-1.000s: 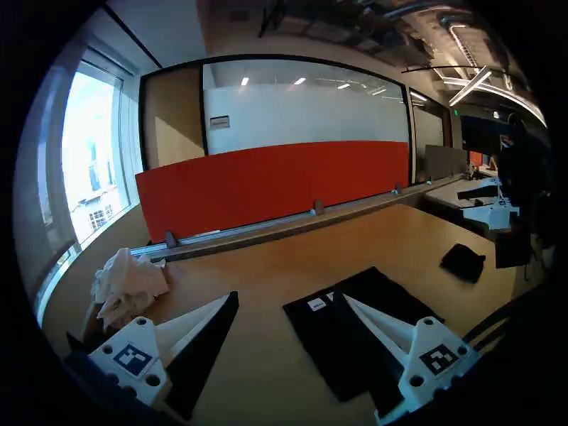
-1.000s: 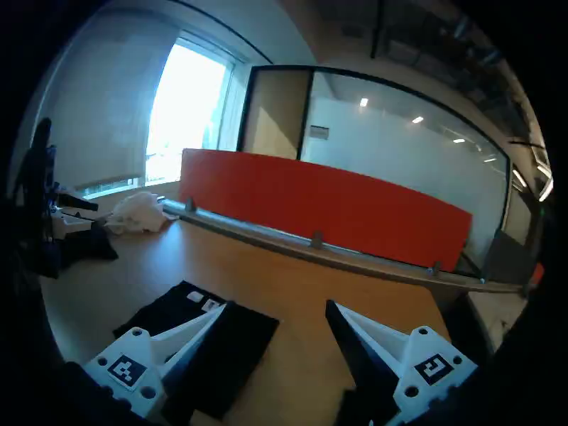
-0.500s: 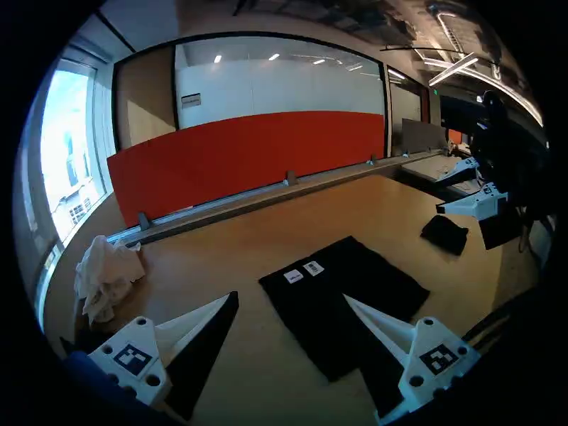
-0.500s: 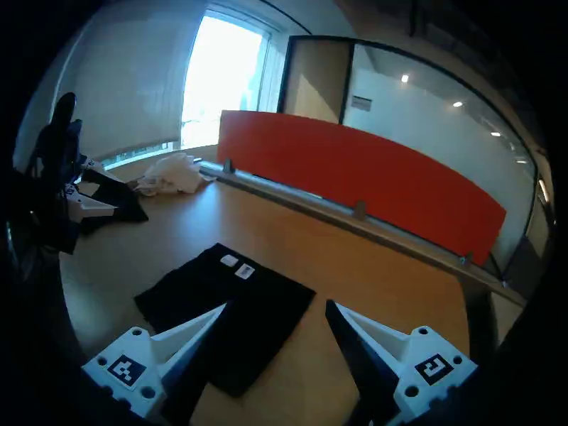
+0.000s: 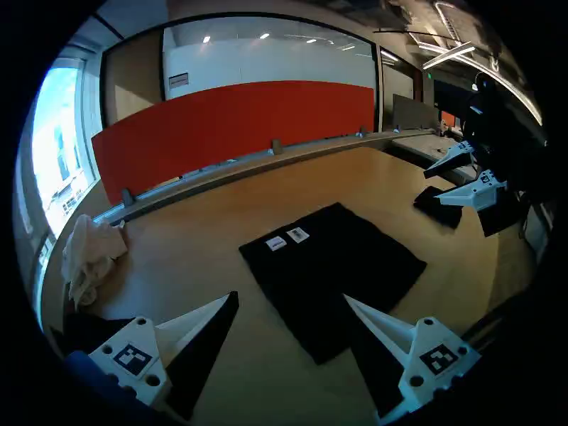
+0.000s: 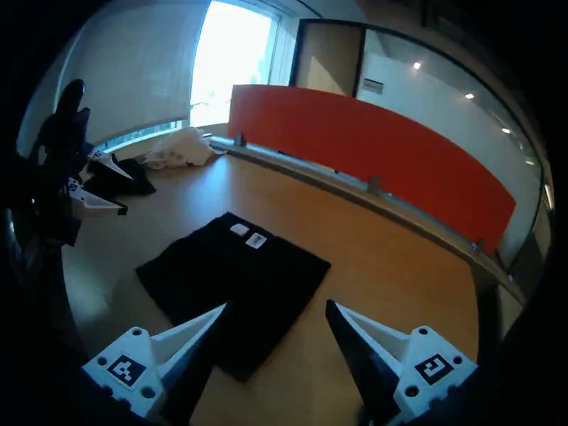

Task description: Fold towel

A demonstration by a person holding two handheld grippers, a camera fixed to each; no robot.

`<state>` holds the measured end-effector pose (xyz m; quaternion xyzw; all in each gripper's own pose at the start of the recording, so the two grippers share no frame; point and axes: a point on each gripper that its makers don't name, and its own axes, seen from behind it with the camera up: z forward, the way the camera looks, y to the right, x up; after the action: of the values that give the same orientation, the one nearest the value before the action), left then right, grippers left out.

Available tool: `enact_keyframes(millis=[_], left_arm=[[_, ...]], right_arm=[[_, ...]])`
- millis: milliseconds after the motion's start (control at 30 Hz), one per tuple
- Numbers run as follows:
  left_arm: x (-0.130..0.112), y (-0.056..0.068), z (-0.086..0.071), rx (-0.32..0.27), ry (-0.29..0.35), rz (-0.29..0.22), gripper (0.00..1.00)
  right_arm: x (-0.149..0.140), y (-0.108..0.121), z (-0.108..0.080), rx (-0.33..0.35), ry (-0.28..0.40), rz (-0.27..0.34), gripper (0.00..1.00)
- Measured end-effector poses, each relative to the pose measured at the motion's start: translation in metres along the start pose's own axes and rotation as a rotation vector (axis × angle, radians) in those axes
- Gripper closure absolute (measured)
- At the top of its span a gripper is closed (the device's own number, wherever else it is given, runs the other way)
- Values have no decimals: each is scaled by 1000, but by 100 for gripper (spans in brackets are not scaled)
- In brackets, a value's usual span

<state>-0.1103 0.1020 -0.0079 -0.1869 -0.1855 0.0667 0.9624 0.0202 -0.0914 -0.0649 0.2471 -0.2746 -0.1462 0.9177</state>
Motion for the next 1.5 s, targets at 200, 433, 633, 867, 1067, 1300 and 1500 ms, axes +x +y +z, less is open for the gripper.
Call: enact_keyframes(millis=[200, 433, 633, 867, 1067, 1300, 1500], left_arm=[[-22, 9, 10, -17, -38, -9, 2], [-48, 20, 24, -44, -85, 11, 2], [-70, 29, 37, -62, -129, 34, 2], [-91, 37, 47, -82, -172, 36, 2], [-109, 42, 52, -91, -210, 45, 2], [-125, 46, 54, -95, -245, 28, 2], [-132, 50, 54, -102, -263, 16, 2]], right_arm=[[-21, -6, 8, 15, -33, -10, 2], [-48, -16, 18, 35, -71, -21, 2], [-71, -22, 24, 47, -106, -13, 1], [-94, -26, 30, 55, -142, -13, 1], [-113, -32, 34, 67, -176, -17, 1], [-133, -39, 36, 79, -207, -11, 2], [-144, -44, 38, 95, -227, -8, 4]])
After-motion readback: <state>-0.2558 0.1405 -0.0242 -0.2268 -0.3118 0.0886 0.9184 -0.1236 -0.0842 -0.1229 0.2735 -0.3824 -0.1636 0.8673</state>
